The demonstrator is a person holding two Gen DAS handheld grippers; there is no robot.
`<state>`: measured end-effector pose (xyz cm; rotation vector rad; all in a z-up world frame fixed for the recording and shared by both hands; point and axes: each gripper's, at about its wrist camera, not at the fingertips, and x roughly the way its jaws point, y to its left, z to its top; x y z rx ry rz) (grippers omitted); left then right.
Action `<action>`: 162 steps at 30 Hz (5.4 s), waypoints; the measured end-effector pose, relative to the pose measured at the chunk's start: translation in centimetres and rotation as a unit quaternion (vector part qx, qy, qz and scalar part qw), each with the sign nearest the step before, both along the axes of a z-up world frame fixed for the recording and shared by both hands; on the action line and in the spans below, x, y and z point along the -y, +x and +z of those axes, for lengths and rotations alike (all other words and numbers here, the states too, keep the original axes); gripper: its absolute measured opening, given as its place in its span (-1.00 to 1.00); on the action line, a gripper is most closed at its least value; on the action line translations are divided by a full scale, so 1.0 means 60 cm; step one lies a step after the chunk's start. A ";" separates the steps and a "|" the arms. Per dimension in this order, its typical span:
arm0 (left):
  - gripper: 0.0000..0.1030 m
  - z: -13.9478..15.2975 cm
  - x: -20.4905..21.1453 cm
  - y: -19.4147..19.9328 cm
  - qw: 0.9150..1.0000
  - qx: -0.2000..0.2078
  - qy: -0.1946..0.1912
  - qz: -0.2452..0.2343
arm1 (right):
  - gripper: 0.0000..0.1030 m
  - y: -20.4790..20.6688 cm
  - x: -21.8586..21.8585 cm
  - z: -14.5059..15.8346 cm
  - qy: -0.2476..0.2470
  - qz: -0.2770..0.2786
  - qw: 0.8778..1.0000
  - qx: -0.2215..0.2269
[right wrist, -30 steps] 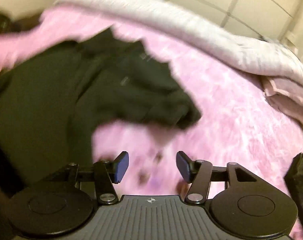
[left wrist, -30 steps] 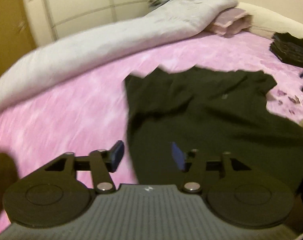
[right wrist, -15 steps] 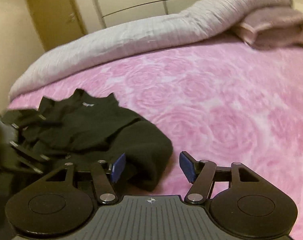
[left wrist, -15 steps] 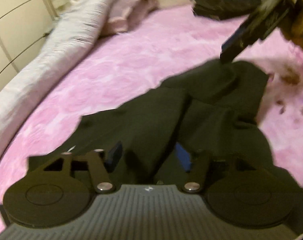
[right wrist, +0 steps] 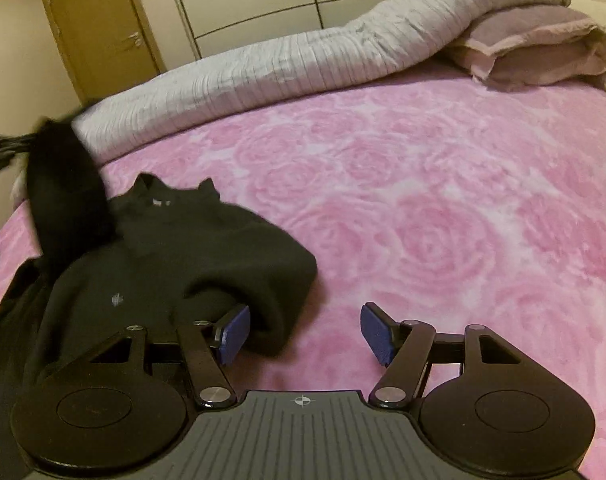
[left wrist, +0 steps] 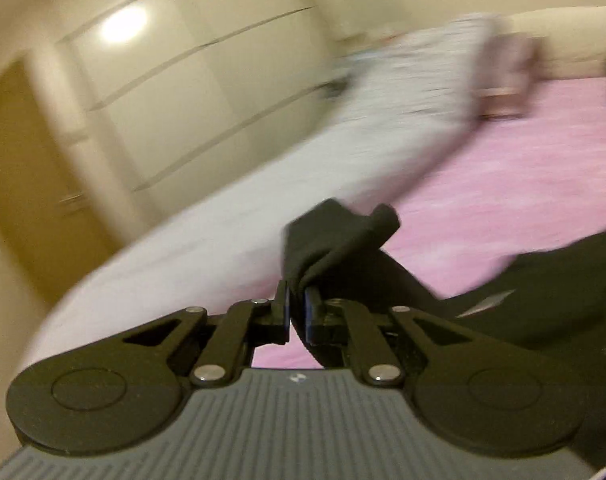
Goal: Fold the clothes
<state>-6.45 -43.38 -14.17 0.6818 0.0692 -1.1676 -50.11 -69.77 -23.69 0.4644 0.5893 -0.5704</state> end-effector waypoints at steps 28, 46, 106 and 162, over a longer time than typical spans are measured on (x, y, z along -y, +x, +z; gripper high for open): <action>-0.08 -0.250 0.203 0.196 0.963 -0.170 0.191 -0.082 | 0.26 0.436 0.135 -0.071 0.016 0.213 0.970 -0.117; -0.93 -0.139 0.191 0.299 0.985 -0.142 0.094 -0.036 | -0.95 0.594 0.166 0.034 -0.158 0.200 0.958 -0.130; -0.95 -0.185 -0.425 -0.119 0.943 -0.291 0.094 0.131 | -0.94 0.032 -0.173 -0.048 0.084 0.124 0.985 -0.081; -0.31 -0.227 -0.055 -0.169 0.947 -0.267 0.170 -0.053 | -0.60 0.169 0.088 -0.106 -0.596 0.096 0.675 -0.424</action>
